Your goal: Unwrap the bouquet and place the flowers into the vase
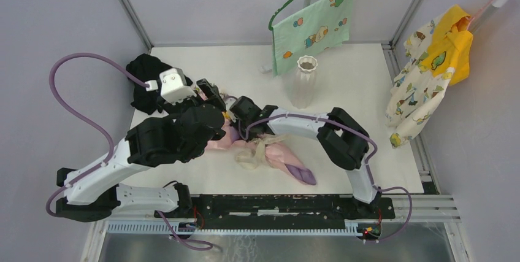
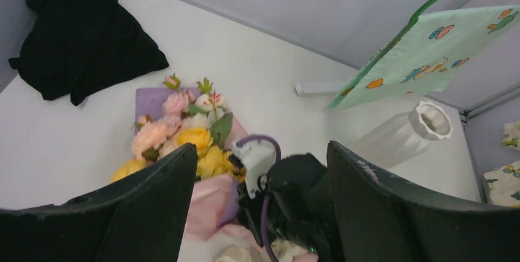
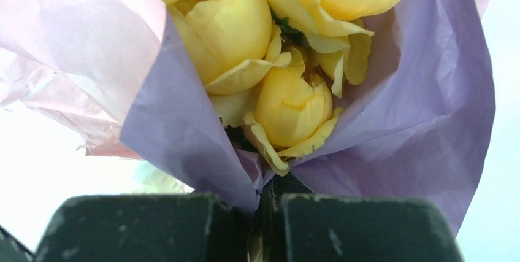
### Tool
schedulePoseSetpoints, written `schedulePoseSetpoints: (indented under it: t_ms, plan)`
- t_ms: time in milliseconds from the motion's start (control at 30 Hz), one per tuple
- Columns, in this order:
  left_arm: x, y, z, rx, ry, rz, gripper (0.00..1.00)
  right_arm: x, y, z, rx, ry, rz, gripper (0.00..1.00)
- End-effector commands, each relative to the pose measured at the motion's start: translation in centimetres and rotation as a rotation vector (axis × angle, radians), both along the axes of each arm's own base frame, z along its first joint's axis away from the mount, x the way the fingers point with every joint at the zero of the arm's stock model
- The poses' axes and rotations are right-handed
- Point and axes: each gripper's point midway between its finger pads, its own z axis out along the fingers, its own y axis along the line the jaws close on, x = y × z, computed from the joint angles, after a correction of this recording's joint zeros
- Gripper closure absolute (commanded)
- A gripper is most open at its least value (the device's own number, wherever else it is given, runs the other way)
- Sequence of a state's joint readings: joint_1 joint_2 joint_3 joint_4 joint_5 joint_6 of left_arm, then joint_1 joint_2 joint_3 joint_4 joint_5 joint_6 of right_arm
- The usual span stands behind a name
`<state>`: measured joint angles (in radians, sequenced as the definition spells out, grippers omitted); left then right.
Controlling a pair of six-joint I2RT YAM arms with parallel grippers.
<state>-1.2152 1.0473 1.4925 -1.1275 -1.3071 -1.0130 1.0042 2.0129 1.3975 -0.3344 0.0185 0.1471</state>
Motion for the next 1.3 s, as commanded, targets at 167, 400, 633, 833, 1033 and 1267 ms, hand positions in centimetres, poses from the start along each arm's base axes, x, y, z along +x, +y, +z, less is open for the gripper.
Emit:
schedulePoseSetpoints:
  t_ms: [167, 400, 633, 833, 1033, 1267]
  plan:
    - [0.3, 0.8, 0.9, 0.011, -0.067, 0.042, 0.17, 12.0, 4.4, 4.5, 0.177, -0.051, -0.341, 1.0]
    - [0.1, 1.4, 0.9, 0.01, -0.072, 0.052, 0.16, 16.0, 4.7, 5.3, 0.264, -0.067, -0.429, 0.99]
    - [0.3, 1.5, -0.1, 0.063, -0.073, 0.075, 0.15, 16.6, 5.7, 7.2, 0.394, -0.106, -0.378, 0.54]
    - [0.2, 1.8, -0.5, 0.067, -0.074, 0.083, 0.14, 15.1, 4.9, 12.2, 0.479, -0.167, -0.33, 0.33]
    - [0.2, 1.6, -0.5, 0.043, -0.069, 0.072, 0.14, 12.7, 2.1, 18.1, 0.554, -0.236, -0.316, 0.23]
    - [0.4, 0.8, -0.7, 0.056, -0.061, 0.062, 0.13, 9.2, -3.1, 17.4, 0.485, -0.259, -0.333, 0.18]
